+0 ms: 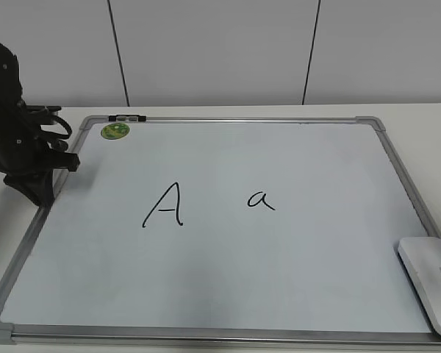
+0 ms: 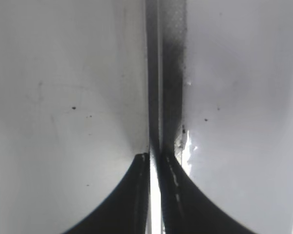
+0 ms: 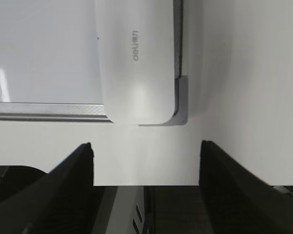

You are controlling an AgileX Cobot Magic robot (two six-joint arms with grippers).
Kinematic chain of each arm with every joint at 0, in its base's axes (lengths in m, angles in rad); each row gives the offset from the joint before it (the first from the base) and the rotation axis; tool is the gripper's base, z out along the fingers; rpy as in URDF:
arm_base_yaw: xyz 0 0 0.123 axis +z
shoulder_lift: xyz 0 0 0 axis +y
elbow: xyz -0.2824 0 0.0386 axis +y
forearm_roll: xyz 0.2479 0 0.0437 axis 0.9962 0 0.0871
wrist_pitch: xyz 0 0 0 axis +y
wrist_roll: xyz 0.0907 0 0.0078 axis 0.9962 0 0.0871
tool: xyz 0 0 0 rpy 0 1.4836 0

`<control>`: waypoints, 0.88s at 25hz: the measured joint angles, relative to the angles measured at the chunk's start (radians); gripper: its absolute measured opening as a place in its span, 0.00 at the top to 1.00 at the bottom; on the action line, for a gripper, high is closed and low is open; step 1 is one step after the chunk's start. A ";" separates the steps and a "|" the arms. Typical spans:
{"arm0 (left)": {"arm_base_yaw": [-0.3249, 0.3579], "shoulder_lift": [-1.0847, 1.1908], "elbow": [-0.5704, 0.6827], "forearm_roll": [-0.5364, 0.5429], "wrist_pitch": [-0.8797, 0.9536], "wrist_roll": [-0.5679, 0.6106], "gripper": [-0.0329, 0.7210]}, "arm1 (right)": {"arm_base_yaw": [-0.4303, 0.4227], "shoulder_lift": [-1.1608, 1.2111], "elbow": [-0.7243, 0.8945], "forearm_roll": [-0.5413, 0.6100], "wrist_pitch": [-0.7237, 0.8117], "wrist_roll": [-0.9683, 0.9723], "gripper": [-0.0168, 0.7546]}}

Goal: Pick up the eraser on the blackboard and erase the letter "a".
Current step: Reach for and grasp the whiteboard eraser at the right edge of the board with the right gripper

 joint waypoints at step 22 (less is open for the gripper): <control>0.000 0.000 0.000 -0.006 0.002 0.000 0.90 | 0.000 0.362 -0.053 0.042 -0.243 -0.020 0.11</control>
